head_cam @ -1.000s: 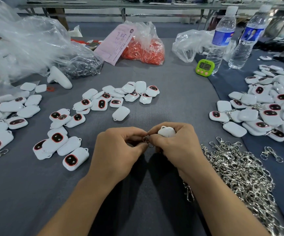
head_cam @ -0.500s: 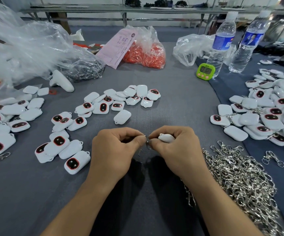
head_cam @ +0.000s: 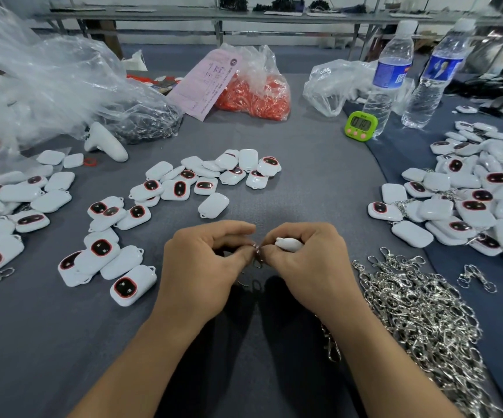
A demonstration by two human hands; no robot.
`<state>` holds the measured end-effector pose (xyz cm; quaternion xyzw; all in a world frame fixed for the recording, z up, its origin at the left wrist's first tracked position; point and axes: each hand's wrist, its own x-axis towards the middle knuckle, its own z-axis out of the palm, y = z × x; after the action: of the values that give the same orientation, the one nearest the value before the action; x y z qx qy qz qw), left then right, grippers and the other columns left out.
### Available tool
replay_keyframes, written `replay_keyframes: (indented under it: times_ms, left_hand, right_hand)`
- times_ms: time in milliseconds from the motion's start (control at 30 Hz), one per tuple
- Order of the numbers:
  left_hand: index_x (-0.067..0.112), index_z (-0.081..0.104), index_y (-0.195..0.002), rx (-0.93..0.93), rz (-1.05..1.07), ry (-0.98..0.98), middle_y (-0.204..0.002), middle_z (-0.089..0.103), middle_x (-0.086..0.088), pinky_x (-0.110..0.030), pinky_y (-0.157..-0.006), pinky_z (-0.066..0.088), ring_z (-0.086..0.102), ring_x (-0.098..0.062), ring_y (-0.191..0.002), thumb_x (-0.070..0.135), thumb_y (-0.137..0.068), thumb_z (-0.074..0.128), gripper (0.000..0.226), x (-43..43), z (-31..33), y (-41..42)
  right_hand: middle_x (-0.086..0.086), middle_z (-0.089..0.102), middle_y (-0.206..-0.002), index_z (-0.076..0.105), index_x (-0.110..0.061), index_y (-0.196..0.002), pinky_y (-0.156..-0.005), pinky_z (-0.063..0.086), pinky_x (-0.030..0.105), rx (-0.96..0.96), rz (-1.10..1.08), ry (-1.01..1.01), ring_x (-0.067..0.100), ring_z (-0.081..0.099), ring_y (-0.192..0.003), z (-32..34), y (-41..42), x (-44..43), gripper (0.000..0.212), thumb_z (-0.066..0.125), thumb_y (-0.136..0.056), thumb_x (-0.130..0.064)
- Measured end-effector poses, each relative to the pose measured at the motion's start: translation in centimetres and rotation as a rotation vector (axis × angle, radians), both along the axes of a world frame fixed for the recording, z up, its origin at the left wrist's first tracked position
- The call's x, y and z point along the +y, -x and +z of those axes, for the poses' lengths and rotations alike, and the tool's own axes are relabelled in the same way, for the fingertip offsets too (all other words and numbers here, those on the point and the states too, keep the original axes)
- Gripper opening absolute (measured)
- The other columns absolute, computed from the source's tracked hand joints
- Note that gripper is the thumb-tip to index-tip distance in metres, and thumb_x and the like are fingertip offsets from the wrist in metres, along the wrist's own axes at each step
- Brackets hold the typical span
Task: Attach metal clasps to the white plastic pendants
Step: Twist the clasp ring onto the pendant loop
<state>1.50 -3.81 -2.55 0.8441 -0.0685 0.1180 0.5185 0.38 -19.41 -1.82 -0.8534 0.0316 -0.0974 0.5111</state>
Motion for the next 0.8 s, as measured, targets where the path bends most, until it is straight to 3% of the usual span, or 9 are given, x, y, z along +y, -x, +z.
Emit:
replay_keyframes:
  times_ms: [200,333,500,667,800]
  left_hand:
    - [0.052,0.07,-0.087,-0.039,0.06,-0.087,-0.078,0.069,0.035,0.001,-0.072,0.04,0.065,0.011,-0.082,0.011,-0.076,0.081,0.044,-0.27,0.25,0.18]
    - [0.052,0.07,-0.085,-0.077,0.057,-0.128,-0.078,0.068,0.038,0.003,-0.071,0.038,0.065,0.012,-0.077,0.011,-0.075,0.082,0.044,-0.23,0.26,0.38]
    - [0.038,0.079,-0.079,-0.013,0.028,-0.011,-0.071,0.072,0.027,-0.004,-0.064,0.045,0.068,0.008,-0.07,0.016,-0.075,0.084,0.023,0.05,0.05,-0.11]
    - [0.041,0.079,-0.076,0.063,-0.058,0.051,-0.07,0.075,0.017,-0.019,-0.066,0.056,0.071,-0.002,-0.067,0.017,-0.075,0.083,0.024,0.42,0.06,-0.45]
    - [0.04,0.078,-0.072,0.068,-0.072,0.07,-0.065,0.073,0.012,-0.016,-0.054,0.048,0.063,-0.001,-0.055,0.028,-0.068,0.075,0.013,0.3,0.04,-0.43]
  right_hand:
    - [-0.019,0.07,-0.065,0.077,-0.03,-0.071,-0.057,0.046,0.009,-0.061,0.046,0.039,-0.001,0.067,-0.067,-0.04,0.09,0.1,0.016,0.08,-0.078,-0.016]
    - [-0.018,0.071,-0.066,0.078,-0.032,-0.072,-0.055,0.047,0.01,-0.033,0.047,0.04,-0.001,0.067,-0.066,-0.21,0.08,0.35,0.017,0.077,-0.078,-0.016]
    - [-0.011,0.068,-0.062,0.076,-0.036,-0.074,-0.053,0.044,0.011,-0.032,-0.003,-0.066,0.004,0.062,-0.061,-0.39,-0.41,0.15,0.023,0.076,-0.081,-0.014]
    - [-0.014,0.066,-0.059,0.077,-0.037,-0.074,-0.051,0.04,0.011,-0.017,0.02,-0.096,0.001,0.057,-0.054,-0.57,-0.55,0.18,0.023,0.077,-0.083,-0.015]
    - [-0.011,0.07,-0.063,0.078,-0.031,-0.074,-0.054,0.043,0.012,-0.002,0.061,-0.131,0.0,0.059,-0.056,-0.51,-0.48,0.12,0.023,0.075,-0.084,-0.011]
